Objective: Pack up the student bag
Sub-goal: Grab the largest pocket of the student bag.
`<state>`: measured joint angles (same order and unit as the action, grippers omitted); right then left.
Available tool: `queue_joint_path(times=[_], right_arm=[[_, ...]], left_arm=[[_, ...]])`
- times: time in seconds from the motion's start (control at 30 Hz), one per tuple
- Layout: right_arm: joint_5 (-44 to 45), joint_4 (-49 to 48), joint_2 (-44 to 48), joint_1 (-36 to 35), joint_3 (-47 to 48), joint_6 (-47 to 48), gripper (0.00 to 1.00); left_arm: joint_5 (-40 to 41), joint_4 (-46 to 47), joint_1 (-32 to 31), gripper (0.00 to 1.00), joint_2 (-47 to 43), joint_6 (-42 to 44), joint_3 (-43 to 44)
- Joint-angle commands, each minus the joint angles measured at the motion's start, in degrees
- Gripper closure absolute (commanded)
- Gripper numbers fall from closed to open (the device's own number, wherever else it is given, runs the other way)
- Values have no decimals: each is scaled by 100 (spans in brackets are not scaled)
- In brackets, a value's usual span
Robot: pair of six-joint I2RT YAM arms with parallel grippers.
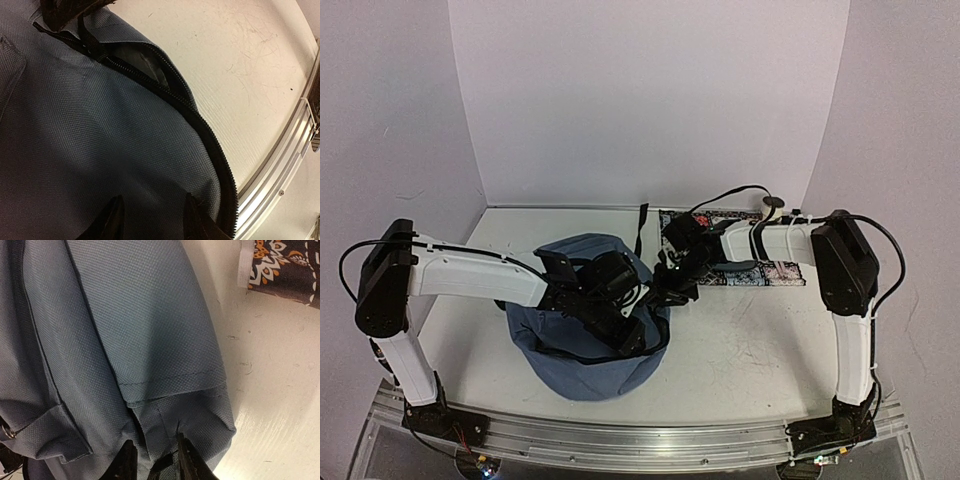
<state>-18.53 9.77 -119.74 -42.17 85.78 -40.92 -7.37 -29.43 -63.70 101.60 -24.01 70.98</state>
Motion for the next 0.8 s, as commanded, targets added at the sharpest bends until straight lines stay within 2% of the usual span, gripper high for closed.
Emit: queue_joint_path(times=[0.0,0.2,0.47,0.6,0.77], right_arm=[[90,650,132,-77,-66,192,69],[56,714,66,-131,-7,246,76],[168,717,260,-155,69,341,100],[255,710,686,-151,-26,456,100],[451,486,1350,-151,-467,561,100]], left_arm=[[-46,169,-37,59,36,10,2],[-62,174,-37,59,56,6,29],[9,174,-37,59,-36,-100,22],[293,166,27,61,-79,-304,92],[195,166,468,59,-185,-674,156]])
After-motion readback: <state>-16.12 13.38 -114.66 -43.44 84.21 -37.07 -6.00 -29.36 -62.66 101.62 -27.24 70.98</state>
